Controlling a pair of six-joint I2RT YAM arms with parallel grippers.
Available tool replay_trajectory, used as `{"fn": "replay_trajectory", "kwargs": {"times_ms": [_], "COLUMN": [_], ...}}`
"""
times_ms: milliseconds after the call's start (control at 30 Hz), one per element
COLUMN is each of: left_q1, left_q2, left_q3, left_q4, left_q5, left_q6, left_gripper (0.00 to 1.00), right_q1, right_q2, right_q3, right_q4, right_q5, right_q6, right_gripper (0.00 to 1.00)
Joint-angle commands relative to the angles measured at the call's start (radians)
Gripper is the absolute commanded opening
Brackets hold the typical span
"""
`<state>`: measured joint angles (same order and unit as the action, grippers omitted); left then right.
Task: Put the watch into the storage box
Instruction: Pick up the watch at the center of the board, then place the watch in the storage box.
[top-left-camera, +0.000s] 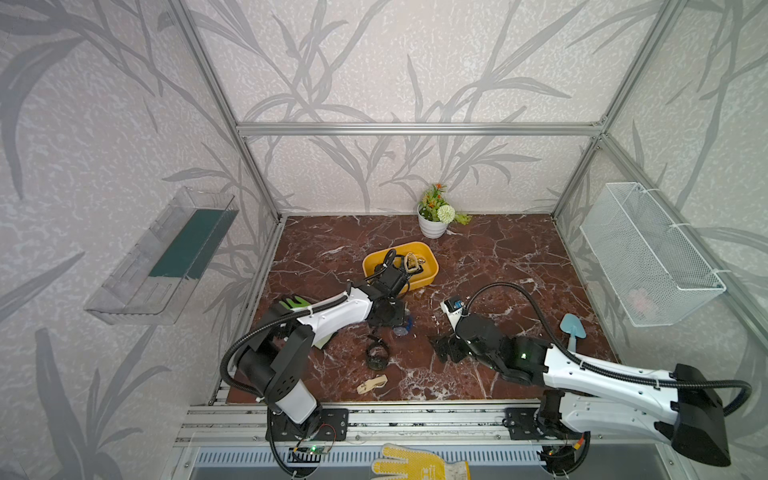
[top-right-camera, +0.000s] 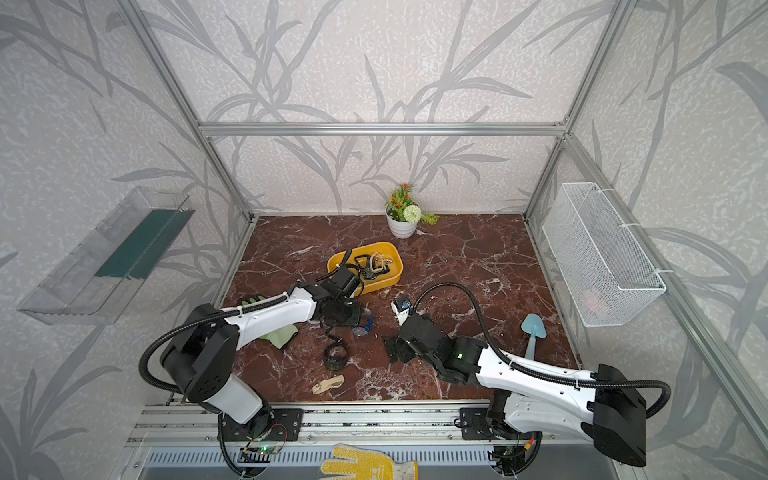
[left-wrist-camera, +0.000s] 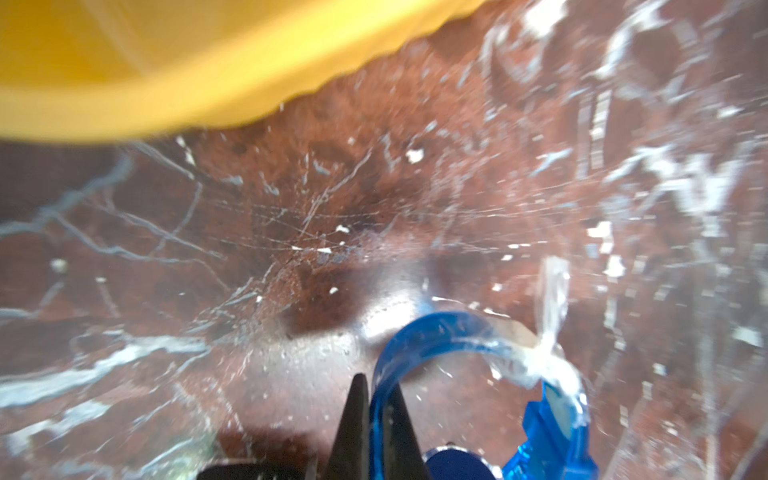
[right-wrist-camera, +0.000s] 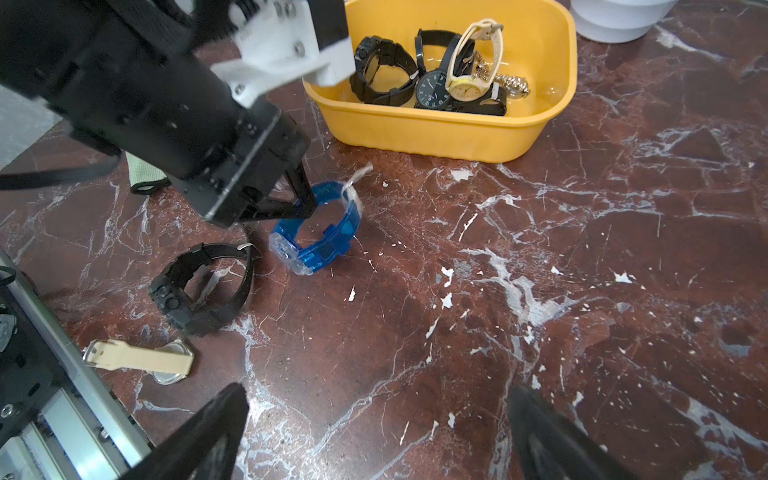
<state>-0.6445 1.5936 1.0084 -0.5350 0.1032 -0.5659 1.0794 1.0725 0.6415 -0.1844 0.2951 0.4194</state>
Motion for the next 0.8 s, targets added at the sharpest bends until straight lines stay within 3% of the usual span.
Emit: {"fn": "replay_trajectory", "kwargs": {"times_ms": [0,267,767], "left_q1": [0.013,0.103,0.206], "left_q2": [-0.075,-0.065,0.227], "left_q3": [0.073,0.215,0.438], "left_q4": [-0.048,-0.073,-0.077], "left_q5": [-0.020,-0.017,-0.017], "left_q6": [0.044,0.132,0.196], "left_gripper": [0.00,0.00,0.00], "right_q1": [0.005,0.005,0.004], "right_q2": [-0.006,-0.013,-0.027], "right_q3": [0.007,0.004,0.012], "right_q4": [0.022,0.027,0.011], "right_q5": [0.002,0.009,0.039], "right_q6": [0.010,0.015,0.019], "right_gripper": [0.98,0.99,0.99]}}
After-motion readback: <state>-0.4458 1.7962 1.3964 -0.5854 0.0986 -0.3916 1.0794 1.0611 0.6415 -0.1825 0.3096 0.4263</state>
